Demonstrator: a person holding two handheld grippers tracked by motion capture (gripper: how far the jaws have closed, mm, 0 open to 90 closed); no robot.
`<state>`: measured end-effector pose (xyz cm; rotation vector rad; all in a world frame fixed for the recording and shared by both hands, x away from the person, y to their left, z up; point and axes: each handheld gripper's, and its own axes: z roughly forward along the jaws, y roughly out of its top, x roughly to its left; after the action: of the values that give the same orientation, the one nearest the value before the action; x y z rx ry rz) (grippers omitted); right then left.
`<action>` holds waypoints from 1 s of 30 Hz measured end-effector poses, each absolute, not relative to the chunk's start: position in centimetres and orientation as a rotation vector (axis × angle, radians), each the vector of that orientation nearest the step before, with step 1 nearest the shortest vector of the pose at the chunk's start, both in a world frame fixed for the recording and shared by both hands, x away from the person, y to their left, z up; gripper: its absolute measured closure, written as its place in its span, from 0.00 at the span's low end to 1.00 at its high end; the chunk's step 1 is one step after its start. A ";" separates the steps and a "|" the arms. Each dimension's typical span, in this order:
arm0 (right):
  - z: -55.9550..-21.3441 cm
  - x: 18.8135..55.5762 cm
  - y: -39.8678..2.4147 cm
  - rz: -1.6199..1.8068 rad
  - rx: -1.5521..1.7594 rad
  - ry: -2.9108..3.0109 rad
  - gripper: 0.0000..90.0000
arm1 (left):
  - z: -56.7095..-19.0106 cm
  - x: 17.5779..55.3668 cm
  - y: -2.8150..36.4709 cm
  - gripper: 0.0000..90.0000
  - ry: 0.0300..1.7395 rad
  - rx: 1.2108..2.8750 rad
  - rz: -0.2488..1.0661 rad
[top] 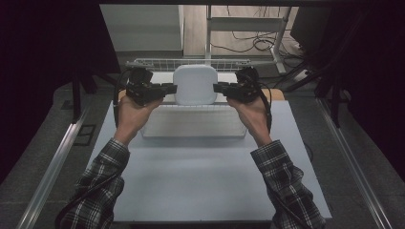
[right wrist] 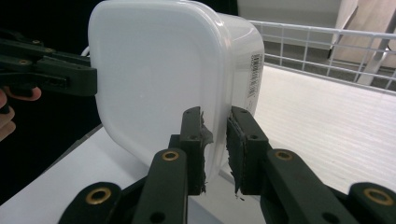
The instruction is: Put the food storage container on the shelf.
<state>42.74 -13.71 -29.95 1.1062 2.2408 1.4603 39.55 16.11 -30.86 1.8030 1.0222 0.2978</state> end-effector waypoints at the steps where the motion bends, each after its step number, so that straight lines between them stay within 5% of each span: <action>1: -30.0 42.9 -13.7 1.464 1.112 2.231 0.83 | -30.9 39.6 16.0 0.87 1.023 1.802 0.296; 17: -29.8 44.5 -13.1 1.508 1.169 2.204 0.71 | -30.9 41.2 15.6 0.68 1.035 1.778 0.323; 30: -29.8 45.8 -12.2 1.470 1.196 2.224 0.60 | -30.8 42.7 15.5 0.62 1.066 1.785 0.298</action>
<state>45.81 -12.22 -29.84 1.1962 2.2239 1.4704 42.69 15.51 -30.83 1.7854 1.0657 0.2977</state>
